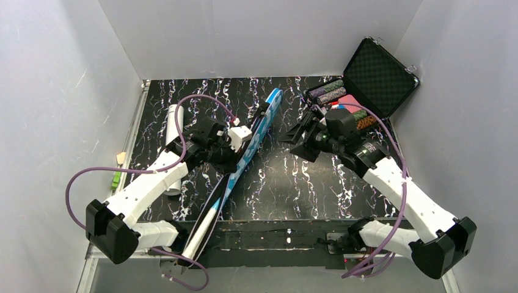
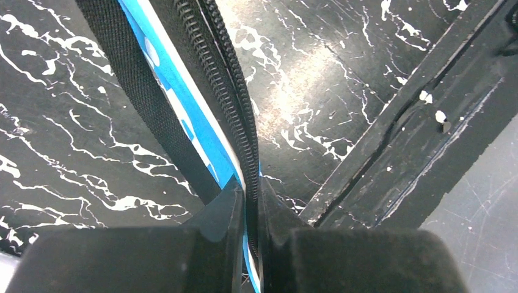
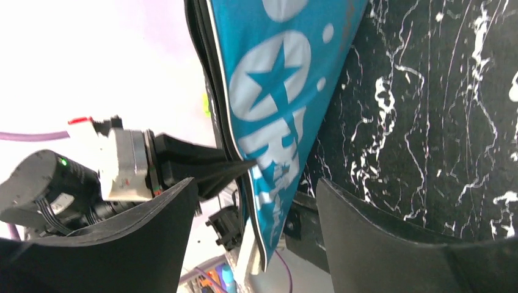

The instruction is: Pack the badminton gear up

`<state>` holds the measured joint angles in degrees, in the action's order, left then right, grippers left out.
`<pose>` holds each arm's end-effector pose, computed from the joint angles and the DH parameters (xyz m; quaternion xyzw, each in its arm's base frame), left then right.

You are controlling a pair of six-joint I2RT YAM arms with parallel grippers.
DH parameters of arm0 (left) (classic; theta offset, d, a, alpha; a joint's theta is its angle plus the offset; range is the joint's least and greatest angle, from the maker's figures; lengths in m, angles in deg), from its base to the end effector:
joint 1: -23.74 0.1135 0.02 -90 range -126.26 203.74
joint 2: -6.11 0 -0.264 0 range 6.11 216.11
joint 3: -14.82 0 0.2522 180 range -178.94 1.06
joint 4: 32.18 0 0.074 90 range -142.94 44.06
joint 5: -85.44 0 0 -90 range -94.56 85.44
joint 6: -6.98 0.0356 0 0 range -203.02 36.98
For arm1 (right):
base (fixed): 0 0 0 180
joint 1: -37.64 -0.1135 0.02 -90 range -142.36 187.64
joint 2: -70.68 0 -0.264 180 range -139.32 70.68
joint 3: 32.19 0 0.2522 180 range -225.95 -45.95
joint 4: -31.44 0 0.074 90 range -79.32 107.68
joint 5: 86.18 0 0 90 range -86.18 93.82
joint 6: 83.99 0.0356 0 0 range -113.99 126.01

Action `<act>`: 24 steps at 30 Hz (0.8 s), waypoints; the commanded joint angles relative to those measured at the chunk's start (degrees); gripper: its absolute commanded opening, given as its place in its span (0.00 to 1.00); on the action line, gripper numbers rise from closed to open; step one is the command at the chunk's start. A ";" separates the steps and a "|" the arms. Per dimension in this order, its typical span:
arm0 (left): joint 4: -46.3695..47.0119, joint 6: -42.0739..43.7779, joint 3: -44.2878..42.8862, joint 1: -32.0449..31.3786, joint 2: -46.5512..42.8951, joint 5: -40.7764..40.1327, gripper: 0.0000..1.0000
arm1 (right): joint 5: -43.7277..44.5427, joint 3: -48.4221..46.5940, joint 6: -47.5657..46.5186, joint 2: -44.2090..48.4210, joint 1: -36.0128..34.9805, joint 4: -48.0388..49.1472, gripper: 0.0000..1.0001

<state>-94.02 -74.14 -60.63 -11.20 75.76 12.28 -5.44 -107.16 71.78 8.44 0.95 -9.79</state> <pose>0.1904 -0.1456 0.2969 0.3927 0.8618 -0.2016 0.2499 0.1882 0.1474 0.3506 0.1751 0.8395 0.4408 0.2650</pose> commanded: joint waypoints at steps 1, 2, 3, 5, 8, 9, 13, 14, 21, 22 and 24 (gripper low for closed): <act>-0.60 -0.01 -3.99 -0.42 -1.58 5.39 0.00 | -3.37 -0.12 -2.18 -1.20 3.70 8.23 0.80; -0.88 0.04 -4.13 -0.78 -1.43 5.66 0.00 | -4.31 -1.27 -2.74 -2.66 4.19 8.52 0.80; -1.14 0.20 -4.17 -1.26 -1.20 5.99 0.00 | -5.15 -2.21 -3.31 -4.15 4.59 9.24 0.79; -1.32 0.54 -3.94 -2.10 -0.77 6.35 0.00 | -6.71 -4.33 -4.47 -7.52 5.39 10.89 0.75; -1.43 1.10 -3.71 -2.66 -0.66 6.75 0.00 | -11.61 -6.57 -6.23 -12.07 7.17 15.12 0.68; -1.48 1.33 -3.78 -2.64 -0.72 6.91 0.00 | -13.91 -7.16 -6.72 -13.44 8.10 16.43 0.67; -2.17 2.13 -4.14 -2.86 -0.66 6.94 0.00 | -20.25 -8.59 -7.38 -16.82 10.87 20.07 0.64; -2.09 2.19 -4.18 -2.90 -0.73 6.83 0.00 | -21.48 -8.22 -7.11 -17.14 11.34 21.11 0.62; -2.07 2.10 -4.53 -3.07 -0.55 7.11 0.00 | -23.06 -6.64 -5.48 -17.81 12.08 23.71 0.53; -2.10 2.02 -4.58 -3.07 -0.56 7.15 0.00 | -23.13 -6.44 -5.19 -17.94 12.08 24.14 0.52; -2.06 1.87 -4.78 -3.12 -0.66 7.16 0.00 | -23.25 -6.34 -5.07 -18.20 12.15 24.38 0.51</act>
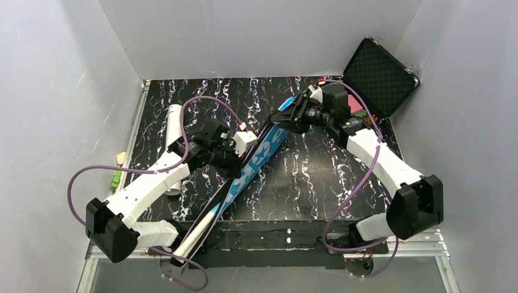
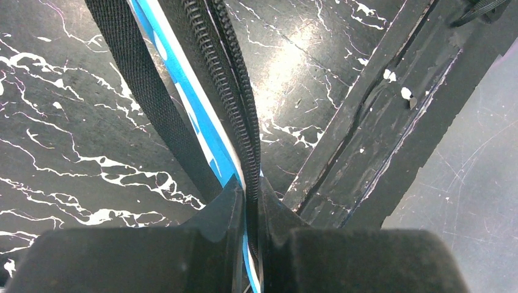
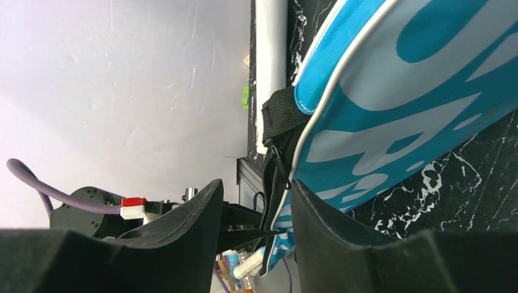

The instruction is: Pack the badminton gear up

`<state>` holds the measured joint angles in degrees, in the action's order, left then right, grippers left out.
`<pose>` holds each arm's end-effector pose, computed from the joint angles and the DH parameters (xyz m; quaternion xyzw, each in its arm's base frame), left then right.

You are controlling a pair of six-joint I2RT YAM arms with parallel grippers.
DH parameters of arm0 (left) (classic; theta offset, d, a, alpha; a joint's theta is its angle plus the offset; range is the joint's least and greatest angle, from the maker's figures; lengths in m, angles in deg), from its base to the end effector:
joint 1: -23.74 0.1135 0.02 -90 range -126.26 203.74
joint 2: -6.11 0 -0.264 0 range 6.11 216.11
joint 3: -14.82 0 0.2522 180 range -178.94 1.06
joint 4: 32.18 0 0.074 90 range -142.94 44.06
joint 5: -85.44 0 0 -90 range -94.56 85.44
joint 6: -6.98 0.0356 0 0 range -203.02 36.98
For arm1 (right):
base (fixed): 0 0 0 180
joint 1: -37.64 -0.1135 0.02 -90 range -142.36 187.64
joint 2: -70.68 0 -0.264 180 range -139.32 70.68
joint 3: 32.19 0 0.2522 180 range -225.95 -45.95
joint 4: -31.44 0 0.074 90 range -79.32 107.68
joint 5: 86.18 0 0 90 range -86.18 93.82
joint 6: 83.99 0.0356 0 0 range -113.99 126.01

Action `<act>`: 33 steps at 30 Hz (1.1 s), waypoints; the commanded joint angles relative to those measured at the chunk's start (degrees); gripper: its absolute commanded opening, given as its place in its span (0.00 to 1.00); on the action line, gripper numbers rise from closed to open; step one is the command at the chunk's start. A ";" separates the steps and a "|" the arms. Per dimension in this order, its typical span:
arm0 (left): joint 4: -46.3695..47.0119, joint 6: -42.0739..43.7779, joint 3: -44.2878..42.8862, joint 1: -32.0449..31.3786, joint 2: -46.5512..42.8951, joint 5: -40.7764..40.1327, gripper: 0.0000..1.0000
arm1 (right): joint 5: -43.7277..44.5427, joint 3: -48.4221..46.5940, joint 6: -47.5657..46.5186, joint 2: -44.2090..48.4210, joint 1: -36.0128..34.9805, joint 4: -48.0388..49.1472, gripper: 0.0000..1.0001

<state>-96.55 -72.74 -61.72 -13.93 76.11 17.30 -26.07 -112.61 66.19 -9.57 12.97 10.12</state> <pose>0.1797 -0.1555 0.2997 0.4313 0.8407 -0.2414 0.2212 0.2882 0.1519 0.3366 0.1042 0.8035 0.5255 0.2597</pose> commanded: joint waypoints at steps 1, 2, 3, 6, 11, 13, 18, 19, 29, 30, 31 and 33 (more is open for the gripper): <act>0.46 0.50 -3.70 -0.43 -0.96 2.06 0.00 | -2.68 -0.93 0.58 -0.42 0.14 4.46 0.51; 0.43 0.46 -3.73 -0.39 -0.92 2.04 0.00 | -2.79 -0.93 0.52 -0.62 0.14 4.47 0.51; 0.46 0.44 -3.76 -0.39 -0.99 2.04 0.00 | -2.87 -0.87 0.51 -0.80 0.14 4.53 0.51; 0.59 0.44 -3.78 -0.39 -1.00 2.04 0.00 | -3.20 -0.75 0.48 -1.50 0.14 4.42 0.49; 0.60 0.54 -3.68 -0.39 -1.20 1.74 0.00 | -3.45 0.45 0.53 -1.85 0.24 4.47 0.47; 0.64 0.54 -3.76 -0.46 -1.25 1.67 0.00 | -3.42 0.89 0.84 -1.93 0.23 5.04 0.45; 0.59 0.61 -4.01 -0.44 -1.31 1.61 0.00 | -3.43 1.00 1.19 -2.45 0.23 5.09 0.38; 0.60 0.57 -4.08 -0.47 -1.30 1.64 0.00 | -3.35 1.06 1.29 -2.46 0.23 5.32 0.37; 0.52 0.60 -4.05 -0.54 -1.23 1.69 0.00 | -3.11 1.71 2.45 -2.63 0.23 6.40 0.26; 0.56 0.69 -3.94 -0.61 -1.19 1.61 0.00 | -3.14 1.70 2.50 -2.56 0.23 6.48 0.24; 0.59 0.82 -3.89 -0.59 -1.15 1.45 0.00 | -3.16 1.66 2.55 -2.55 0.23 6.48 0.22; 0.60 0.98 -3.77 -0.65 -1.15 1.11 0.00 | -3.15 1.78 2.76 -2.39 0.23 6.50 0.18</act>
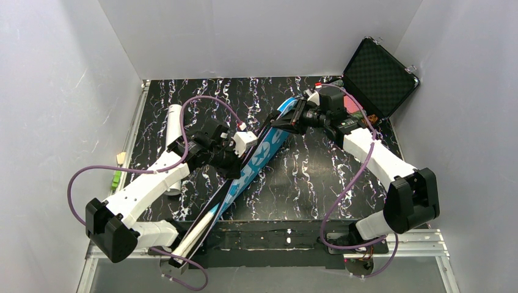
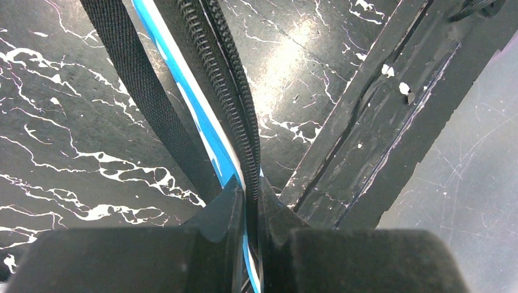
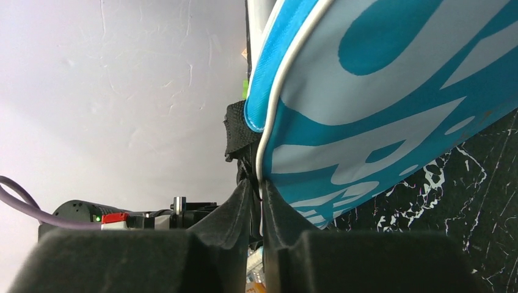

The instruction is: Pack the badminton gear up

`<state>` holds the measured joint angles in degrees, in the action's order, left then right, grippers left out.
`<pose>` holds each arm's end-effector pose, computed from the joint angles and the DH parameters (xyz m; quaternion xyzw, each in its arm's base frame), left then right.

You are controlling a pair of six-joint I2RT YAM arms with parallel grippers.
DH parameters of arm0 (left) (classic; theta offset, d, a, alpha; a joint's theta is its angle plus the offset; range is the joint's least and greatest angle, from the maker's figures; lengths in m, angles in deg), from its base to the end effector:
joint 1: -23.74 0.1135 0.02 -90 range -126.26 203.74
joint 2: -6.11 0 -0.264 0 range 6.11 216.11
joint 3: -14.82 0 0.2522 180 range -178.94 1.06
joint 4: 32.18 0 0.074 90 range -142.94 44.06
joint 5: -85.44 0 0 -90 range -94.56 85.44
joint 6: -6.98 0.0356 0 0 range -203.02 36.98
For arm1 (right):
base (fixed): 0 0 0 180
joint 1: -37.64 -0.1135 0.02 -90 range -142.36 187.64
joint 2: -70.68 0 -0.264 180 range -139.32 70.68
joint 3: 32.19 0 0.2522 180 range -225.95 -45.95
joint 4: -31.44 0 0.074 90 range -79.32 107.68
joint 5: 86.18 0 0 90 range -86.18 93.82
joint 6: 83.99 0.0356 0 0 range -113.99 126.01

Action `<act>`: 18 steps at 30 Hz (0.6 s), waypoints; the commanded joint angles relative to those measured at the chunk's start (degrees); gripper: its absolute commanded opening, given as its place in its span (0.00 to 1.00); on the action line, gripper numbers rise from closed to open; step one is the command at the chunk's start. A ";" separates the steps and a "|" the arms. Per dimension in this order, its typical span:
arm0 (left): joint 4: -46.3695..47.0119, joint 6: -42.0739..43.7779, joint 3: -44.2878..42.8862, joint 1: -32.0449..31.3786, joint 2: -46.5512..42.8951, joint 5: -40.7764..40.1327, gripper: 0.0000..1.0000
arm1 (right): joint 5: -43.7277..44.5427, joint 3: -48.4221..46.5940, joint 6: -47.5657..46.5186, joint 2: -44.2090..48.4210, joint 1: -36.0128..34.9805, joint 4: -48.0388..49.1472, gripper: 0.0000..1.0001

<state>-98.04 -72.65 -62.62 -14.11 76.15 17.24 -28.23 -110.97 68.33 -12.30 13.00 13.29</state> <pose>0.1782 -0.1552 0.3029 0.4329 0.8416 -0.2402 0.2160 0.2972 0.1571 0.3174 0.1124 0.8053 0.5346 0.2304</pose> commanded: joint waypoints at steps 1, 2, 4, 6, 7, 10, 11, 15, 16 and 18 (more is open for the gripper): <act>2.16 0.96 -2.80 -0.58 -1.22 0.96 0.00 | -0.99 0.23 0.68 0.43 0.21 3.32 0.15; 2.17 1.01 -2.77 -0.57 -1.17 0.82 0.00 | -0.97 0.36 0.74 0.49 0.21 3.26 0.13; 2.33 0.98 -2.70 -0.66 -1.21 0.48 0.00 | -1.11 0.61 0.96 0.74 0.21 3.30 0.06; 2.49 0.96 -2.50 -0.73 -1.14 0.35 0.00 | -1.21 0.99 1.40 1.08 0.21 3.23 0.01; 2.56 0.97 -2.38 -0.70 -1.10 0.24 0.00 | -1.37 1.27 1.52 1.34 0.25 3.27 0.01; 3.01 1.08 -1.76 -0.66 -0.90 -1.04 0.00 | -1.90 2.54 2.17 2.65 0.15 3.79 0.01; 3.16 1.20 -1.45 -0.65 -0.84 -1.32 0.00 | -2.06 3.12 2.45 3.15 0.08 3.85 0.01; 4.05 1.18 -1.12 -0.82 -0.37 -2.47 0.00 | -2.01 5.17 3.12 5.07 -1.08 3.82 0.01; 4.07 1.21 -1.12 -0.85 -0.02 -2.87 0.00 | -1.86 5.46 3.18 5.44 -1.56 3.85 0.01; 4.12 1.26 -1.19 -0.94 0.43 -3.33 0.00 | -1.49 6.11 3.80 5.86 -2.39 4.69 0.01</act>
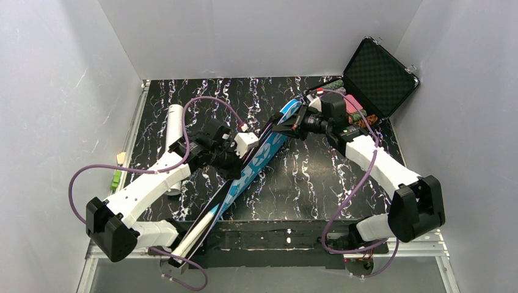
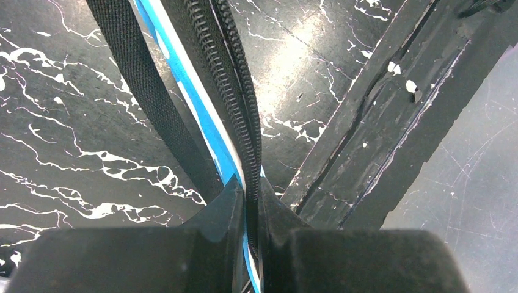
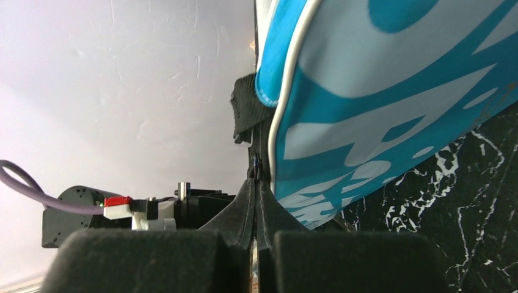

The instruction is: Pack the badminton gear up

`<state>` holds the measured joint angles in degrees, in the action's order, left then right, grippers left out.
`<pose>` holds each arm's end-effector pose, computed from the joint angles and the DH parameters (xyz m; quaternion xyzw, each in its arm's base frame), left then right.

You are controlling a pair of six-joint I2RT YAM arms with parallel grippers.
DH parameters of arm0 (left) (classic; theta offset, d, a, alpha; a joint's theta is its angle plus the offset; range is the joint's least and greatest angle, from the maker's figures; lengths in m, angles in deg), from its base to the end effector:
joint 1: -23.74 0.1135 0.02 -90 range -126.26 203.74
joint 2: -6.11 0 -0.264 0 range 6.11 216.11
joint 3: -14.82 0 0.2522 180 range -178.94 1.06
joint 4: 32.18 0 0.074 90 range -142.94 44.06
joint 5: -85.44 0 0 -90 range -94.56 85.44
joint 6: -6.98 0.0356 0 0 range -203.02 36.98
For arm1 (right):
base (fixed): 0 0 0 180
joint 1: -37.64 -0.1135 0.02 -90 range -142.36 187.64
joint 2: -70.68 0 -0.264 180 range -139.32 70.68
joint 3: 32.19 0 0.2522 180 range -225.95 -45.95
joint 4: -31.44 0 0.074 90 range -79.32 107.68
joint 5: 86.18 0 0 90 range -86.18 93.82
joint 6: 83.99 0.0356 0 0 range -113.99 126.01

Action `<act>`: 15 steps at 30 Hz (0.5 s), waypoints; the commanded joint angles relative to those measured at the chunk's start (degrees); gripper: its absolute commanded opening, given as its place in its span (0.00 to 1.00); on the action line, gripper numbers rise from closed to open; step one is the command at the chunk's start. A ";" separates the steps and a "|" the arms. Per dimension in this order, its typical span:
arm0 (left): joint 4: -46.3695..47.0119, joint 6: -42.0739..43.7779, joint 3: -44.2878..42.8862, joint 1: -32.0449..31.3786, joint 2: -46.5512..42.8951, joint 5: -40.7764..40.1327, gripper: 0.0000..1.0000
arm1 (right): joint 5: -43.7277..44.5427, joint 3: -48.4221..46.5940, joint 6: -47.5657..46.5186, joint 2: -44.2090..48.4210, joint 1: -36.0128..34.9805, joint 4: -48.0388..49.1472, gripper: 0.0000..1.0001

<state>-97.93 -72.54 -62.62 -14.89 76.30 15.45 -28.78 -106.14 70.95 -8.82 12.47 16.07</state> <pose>0.1774 -0.1574 0.3021 0.4368 0.8425 -0.2272 0.2186 0.2815 0.1535 0.3116 0.1193 0.7976 0.5485 0.2208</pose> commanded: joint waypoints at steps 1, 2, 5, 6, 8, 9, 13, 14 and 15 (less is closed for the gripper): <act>4.02 1.28 -1.23 -0.21 0.38 -1.62 0.00 | -1.01 1.72 1.75 2.42 -2.27 3.20 0.01; 4.10 1.24 -1.19 -0.36 0.42 -1.86 0.00 | -1.12 2.07 2.30 2.42 -2.66 3.92 0.01; 4.14 1.49 -1.24 -0.62 0.18 -2.44 0.00 | -1.13 2.18 3.51 2.25 -4.65 5.21 0.01; 4.14 1.55 -1.30 -0.66 0.07 -2.65 0.00 | -0.88 2.09 3.62 2.18 -5.45 5.29 0.01; 4.13 1.65 -1.27 -0.79 -0.17 -2.94 0.00 | -0.35 1.91 3.68 2.01 -7.25 4.80 0.01; 4.18 1.68 -1.27 -0.75 -0.27 -3.03 0.00 | -0.17 1.83 3.69 1.87 -8.02 4.51 0.01; 4.29 1.56 -1.39 -0.78 -0.40 -3.28 0.00 | 0.87 2.47 4.01 1.44 -11.28 4.20 0.01; 4.37 1.55 -1.36 -0.79 -0.39 -3.35 0.00 | 1.06 2.49 3.96 1.25 -12.09 3.97 0.01; 4.43 1.43 -1.49 -0.76 -0.32 -3.41 0.00 | 1.34 2.49 3.99 1.01 -12.96 3.76 0.01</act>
<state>-97.84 -72.13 -62.62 -15.48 76.89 13.87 -25.65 -104.17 73.82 -8.08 3.31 17.77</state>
